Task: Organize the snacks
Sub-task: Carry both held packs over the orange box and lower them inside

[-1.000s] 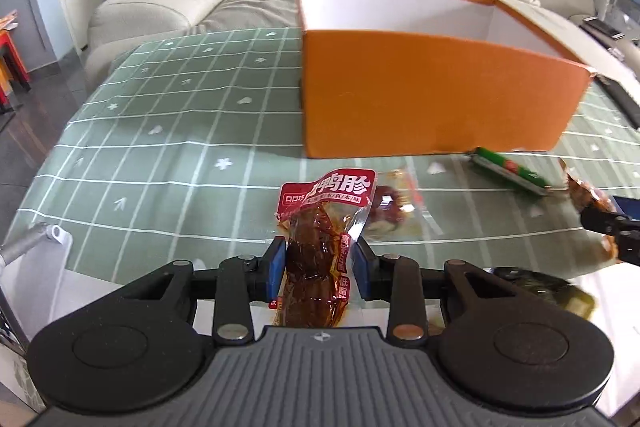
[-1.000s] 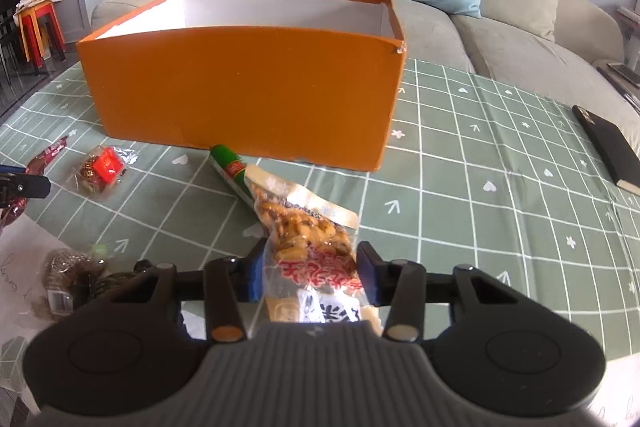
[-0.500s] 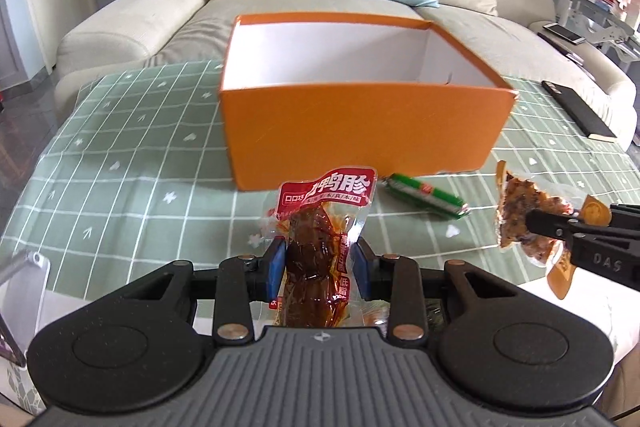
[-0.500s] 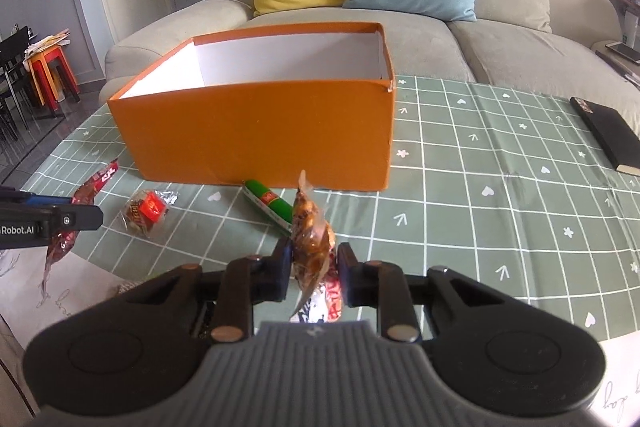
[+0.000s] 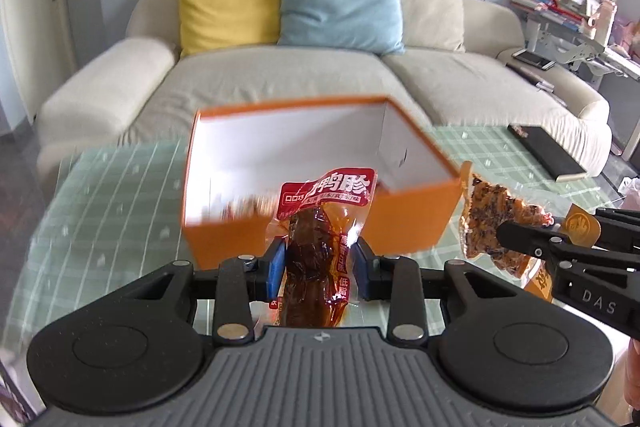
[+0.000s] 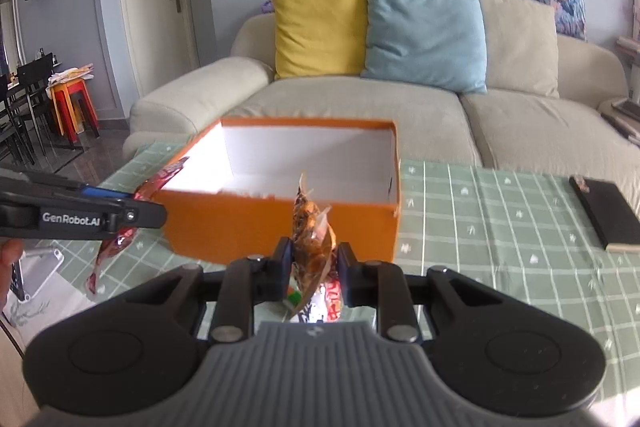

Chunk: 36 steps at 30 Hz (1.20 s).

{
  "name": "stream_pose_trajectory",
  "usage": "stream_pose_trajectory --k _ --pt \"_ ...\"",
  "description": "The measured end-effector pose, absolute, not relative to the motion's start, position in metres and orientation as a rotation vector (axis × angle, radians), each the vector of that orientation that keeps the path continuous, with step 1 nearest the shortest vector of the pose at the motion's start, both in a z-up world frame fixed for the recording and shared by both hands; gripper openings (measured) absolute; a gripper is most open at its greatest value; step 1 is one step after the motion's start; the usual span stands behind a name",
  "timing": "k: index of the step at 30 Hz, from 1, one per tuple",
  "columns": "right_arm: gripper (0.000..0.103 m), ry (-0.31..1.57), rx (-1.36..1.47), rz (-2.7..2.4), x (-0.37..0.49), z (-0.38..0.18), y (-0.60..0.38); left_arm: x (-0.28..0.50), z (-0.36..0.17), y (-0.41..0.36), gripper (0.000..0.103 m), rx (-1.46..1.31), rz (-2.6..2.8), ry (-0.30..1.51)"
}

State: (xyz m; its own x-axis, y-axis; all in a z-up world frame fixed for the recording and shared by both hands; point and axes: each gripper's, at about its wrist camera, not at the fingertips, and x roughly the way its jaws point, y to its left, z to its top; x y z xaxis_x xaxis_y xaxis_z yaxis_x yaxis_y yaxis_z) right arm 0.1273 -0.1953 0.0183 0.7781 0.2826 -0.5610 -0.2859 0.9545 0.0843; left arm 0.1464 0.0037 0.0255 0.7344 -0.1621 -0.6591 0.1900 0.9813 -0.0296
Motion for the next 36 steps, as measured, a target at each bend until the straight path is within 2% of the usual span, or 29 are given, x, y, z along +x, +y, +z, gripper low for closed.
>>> stream_pose_trajectory --k 9,16,21,33,34,35,36 --pt "0.020 0.508 -0.067 0.324 0.171 0.067 -0.192 0.191 0.061 -0.009 0.039 0.062 -0.216 0.667" --pt "0.020 0.483 -0.133 0.337 0.217 0.081 -0.176 0.230 0.067 -0.009 0.039 0.073 -0.201 0.679" --pt "0.020 0.516 -0.173 0.341 0.248 0.067 -0.164 0.255 0.055 -0.007 0.039 0.077 -0.202 0.722" --pt "0.020 0.677 -0.310 0.348 0.313 0.006 -0.140 0.297 -0.011 -0.011 0.039 0.095 -0.238 0.896" --pt "0.020 0.690 -0.320 0.345 0.317 0.001 -0.138 0.300 -0.015 -0.012 0.035 0.100 -0.247 0.907" --pt "0.020 0.703 -0.331 0.343 0.319 -0.004 -0.136 0.302 -0.018 -0.012 0.017 0.106 -0.255 0.918" --pt "0.020 0.716 -0.342 0.344 0.322 -0.009 -0.135 0.305 -0.023 -0.012 0.012 0.114 -0.257 0.937"
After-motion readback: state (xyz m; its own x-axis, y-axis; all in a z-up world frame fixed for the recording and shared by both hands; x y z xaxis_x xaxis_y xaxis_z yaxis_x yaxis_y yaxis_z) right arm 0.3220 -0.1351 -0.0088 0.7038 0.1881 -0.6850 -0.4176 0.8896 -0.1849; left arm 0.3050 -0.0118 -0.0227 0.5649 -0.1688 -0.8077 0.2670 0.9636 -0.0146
